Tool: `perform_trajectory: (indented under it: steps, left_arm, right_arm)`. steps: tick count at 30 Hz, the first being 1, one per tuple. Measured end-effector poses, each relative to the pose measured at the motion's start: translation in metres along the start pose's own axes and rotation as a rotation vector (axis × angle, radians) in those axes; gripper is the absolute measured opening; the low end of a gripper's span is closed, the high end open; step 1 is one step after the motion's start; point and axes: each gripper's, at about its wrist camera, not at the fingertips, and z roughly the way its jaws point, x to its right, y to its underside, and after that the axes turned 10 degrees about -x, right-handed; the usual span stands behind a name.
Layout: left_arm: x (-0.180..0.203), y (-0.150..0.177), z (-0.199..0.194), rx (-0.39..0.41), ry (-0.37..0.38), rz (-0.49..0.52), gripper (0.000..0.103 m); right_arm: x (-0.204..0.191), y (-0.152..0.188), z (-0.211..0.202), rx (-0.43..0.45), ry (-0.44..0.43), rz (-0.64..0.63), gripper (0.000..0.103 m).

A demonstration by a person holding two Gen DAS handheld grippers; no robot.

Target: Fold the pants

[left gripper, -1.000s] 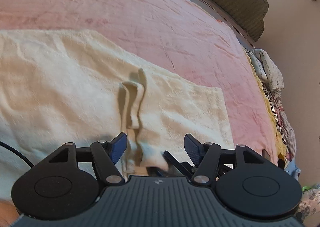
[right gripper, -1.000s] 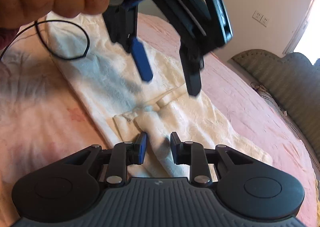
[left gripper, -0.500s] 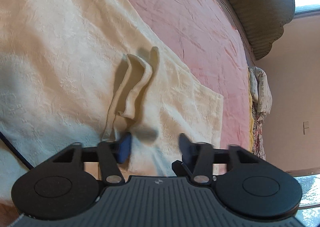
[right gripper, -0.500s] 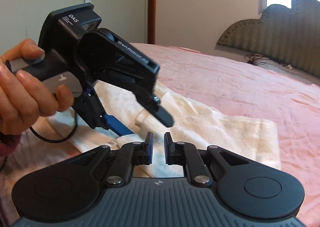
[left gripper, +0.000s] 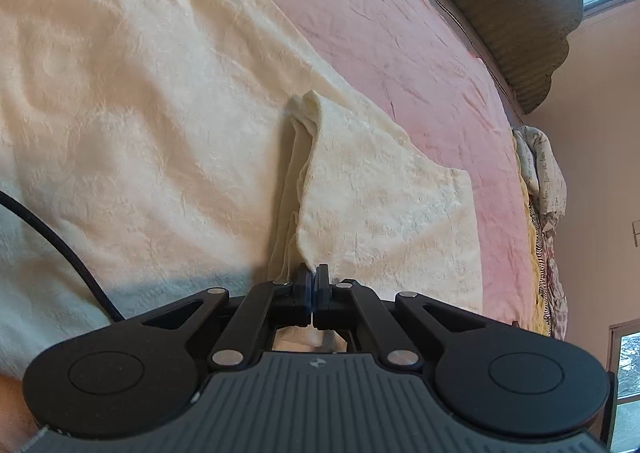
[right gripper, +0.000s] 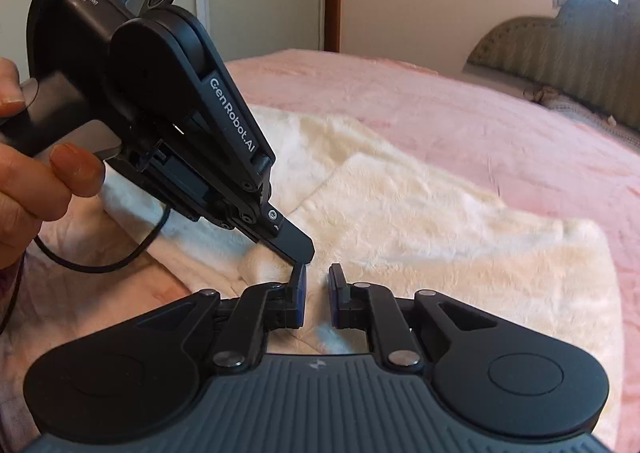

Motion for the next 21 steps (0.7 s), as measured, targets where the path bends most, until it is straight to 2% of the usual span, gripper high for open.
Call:
perform_trajectory:
  steps: [2,3,5,7,8,9,11,13,15,16,18,19,21]
  left_arm:
    - [0.005,0.000,-0.004,0.006,-0.008,0.033,0.001]
    - [0.005,0.001,-0.006,0.005,-0.003,0.046,0.006]
    - [0.006,0.002,-0.014,0.010,0.002,0.067,0.012]
    - [0.006,0.008,-0.030,0.061,-0.053,0.098,0.015]
    - [0.005,0.011,-0.040,0.094,-0.087,0.119,0.020]
    - [0.003,0.015,-0.052,0.141,-0.135,0.139,0.023]
    - [-0.006,0.023,-0.080,0.241,-0.246,0.152,0.047]
    - [-0.020,0.032,-0.108,0.353,-0.373,0.147,0.057]
    - [-0.039,0.041,-0.131,0.450,-0.543,0.122,0.063]
    - [-0.051,0.043,-0.138,0.466,-0.620,0.111,0.066]
    - [-0.074,0.045,-0.144,0.438,-0.732,0.101,0.066]
    - [-0.091,0.044,-0.150,0.415,-0.774,0.078,0.066]
    - [-0.113,0.051,-0.160,0.407,-0.796,0.043,0.063]
  right_arm:
    - [0.004,-0.001,-0.009,0.011,-0.006,0.032,0.012]
    - [0.007,-0.001,-0.012,0.017,-0.003,0.040,0.012]
    - [0.008,0.000,-0.007,-0.038,0.016,0.036,0.012]
    - [0.009,0.001,-0.004,-0.058,0.013,0.043,0.012]
    - [0.008,-0.003,-0.008,-0.062,0.018,0.055,0.012]
    - [0.006,-0.007,-0.012,-0.045,0.020,0.054,0.012]
    - [-0.004,-0.020,-0.019,0.009,0.003,0.034,0.012]
    - [-0.012,-0.029,-0.016,0.028,0.000,0.024,0.012]
    - [-0.016,-0.031,0.003,-0.028,0.005,0.008,0.013]
    - [-0.015,-0.029,0.014,-0.071,0.008,0.013,0.013]
    - [-0.013,-0.028,0.015,-0.061,-0.008,0.062,0.014]
    - [-0.016,-0.033,0.010,-0.051,-0.019,0.075,0.014]
    - [-0.029,-0.049,0.001,0.009,-0.077,0.050,0.014]
